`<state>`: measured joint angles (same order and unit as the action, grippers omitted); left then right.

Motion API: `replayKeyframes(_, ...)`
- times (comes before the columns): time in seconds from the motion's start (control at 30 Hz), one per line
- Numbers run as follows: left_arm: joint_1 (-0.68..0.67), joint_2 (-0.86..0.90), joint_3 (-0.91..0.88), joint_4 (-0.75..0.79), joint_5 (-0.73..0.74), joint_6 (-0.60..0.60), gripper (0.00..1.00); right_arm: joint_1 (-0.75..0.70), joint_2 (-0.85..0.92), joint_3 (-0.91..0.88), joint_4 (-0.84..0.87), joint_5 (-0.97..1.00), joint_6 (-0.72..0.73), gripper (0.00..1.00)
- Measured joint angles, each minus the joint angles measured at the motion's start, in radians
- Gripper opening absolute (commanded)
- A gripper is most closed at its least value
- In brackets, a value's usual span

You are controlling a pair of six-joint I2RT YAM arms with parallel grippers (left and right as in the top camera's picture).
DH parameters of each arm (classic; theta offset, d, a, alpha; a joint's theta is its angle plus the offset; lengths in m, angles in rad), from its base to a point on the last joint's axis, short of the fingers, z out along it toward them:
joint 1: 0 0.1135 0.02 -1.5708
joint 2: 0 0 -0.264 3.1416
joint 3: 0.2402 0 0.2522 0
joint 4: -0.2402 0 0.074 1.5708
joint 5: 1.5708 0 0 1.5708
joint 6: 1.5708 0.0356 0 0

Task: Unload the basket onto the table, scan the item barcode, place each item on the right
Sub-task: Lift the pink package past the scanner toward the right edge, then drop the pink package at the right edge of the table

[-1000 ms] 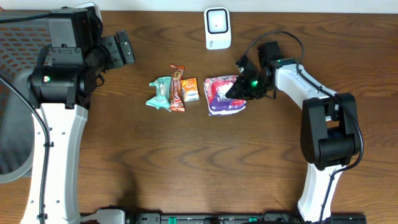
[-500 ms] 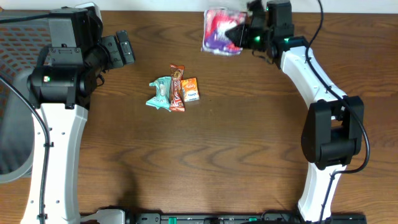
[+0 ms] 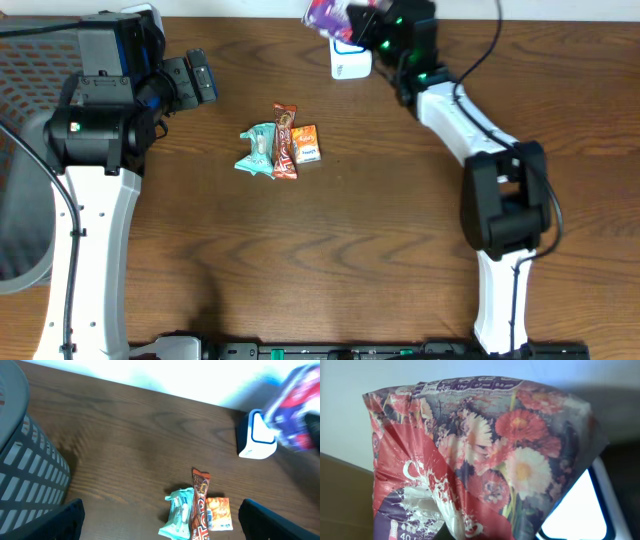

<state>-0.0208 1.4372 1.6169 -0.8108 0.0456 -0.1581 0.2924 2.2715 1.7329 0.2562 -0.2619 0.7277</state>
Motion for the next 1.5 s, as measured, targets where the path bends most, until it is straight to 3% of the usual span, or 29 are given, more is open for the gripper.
replayKeyframes(0.2, 0.000, 0.000, 0.000, 0.000, 0.000, 0.000, 0.98, -0.011, 0.061, -0.011, -0.028, 0.031, 0.023, 0.01)
replayKeyframes(0.9, 0.000, 0.000, 0.000, 0.000, 0.000, 0.000, 0.98, -0.121, -0.012, -0.011, -0.126, 0.008, 0.014, 0.01)
replayKeyframes(1.17, 0.000, 0.000, 0.000, 0.000, 0.000, 0.000, 0.98, -0.359, -0.193, 0.008, -0.490, 0.084, -0.021, 0.01)
replayKeyframes(1.3, 0.000, 0.000, 0.000, 0.000, 0.000, 0.000, 0.98, -0.486, -0.202, 0.010, -0.740, 0.243, -0.029, 0.01)
replayKeyframes(1.43, 0.000, 0.000, 0.000, 0.000, 0.000, 0.000, 0.98, -0.589, -0.193, -0.005, -0.853, 0.386, -0.029, 0.02)
replayKeyframes(1.47, 0.000, 0.000, 0.000, 0.000, 0.000, 0.000, 0.98, -0.620, -0.193, -0.005, -0.863, 0.409, -0.029, 0.09)
replayKeyframes(1.5, 0.000, 0.000, 0.000, 0.000, 0.000, 0.000, 0.98, -0.643, -0.193, -0.005, -0.866, 0.417, -0.029, 0.26)
